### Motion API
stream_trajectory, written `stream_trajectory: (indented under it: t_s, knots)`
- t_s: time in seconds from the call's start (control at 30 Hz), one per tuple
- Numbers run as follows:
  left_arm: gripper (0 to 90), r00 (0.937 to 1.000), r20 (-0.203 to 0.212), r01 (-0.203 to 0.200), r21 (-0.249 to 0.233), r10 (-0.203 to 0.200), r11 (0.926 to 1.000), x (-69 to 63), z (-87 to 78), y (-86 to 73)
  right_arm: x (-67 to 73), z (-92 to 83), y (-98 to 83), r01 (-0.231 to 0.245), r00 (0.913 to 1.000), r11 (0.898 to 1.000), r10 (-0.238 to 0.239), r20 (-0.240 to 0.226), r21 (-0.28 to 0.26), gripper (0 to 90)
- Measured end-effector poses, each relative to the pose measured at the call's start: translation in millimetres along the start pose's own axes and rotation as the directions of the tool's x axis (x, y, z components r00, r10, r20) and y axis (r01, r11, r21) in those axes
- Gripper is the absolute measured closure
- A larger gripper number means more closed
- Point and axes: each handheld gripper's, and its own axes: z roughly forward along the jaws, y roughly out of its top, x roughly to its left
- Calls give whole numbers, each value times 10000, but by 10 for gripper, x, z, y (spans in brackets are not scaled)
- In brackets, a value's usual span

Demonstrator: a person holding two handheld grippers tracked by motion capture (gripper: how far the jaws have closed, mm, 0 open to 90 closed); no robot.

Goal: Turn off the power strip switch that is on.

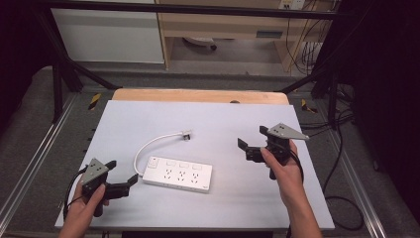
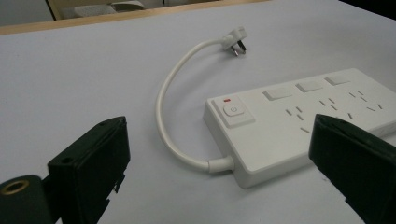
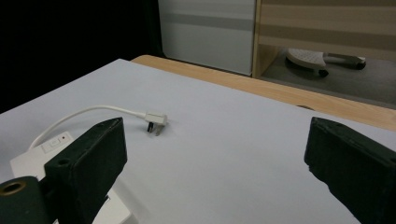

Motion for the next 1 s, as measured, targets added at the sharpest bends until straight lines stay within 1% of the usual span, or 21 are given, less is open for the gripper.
stream_trajectory:
  t_s: [0.1, 0.2, 0.3, 0.5, 0.67, 0.73, 0.8, 0.93, 1.0]
  knots:
    - [52, 10000, 20, -16, 29, 16, 10000, 1, 3, -1, -81, -106, -34, -13, 9998, 10000, 15, 201, -83, 64]
    - [52, 10000, 13, -25, 9, 25, 10000, -6, 1, 2, -169, -186, -100, -160, 9990, 9999, 162, 406, -63, 57]
    - [51, 10000, 5, -31, 6, 31, 10000, -8, 2, 2, -243, -243, -183, -180, 9972, 9998, 174, 726, 74, 44]
    - [52, 10000, 1, -17, 2, 17, 10000, -2, 1, 2, -354, -327, -332, -353, 9940, 9993, 343, 1042, 83, 36]
    - [51, 10000, 23, -22, -7, 22, 10000, -6, 1, 3, -423, -367, -449, -390, 9907, 9992, 395, 1302, -60, 30]
    - [52, 10000, 2, -34, -20, 34, 10000, -3, -2, 5, -459, -374, -504, -356, 9862, 9993, 363, 1616, -73, 31]
    - [52, 10000, -49, -34, -44, 33, 10000, -1, -9, 7, -495, -372, -564, -465, 9834, 9989, 471, 1754, -77, 32]
    - [52, 10000, 18, -37, -37, 38, 10000, -10, -3, 6, -542, -349, -654, -576, 9815, 9983, 561, 1831, 31, 33]
    - [52, 10000, 26, -45, -47, 45, 10000, -12, -4, 8, -550, -328, -702, -555, 9809, 9984, 519, 1877, 142, 33]
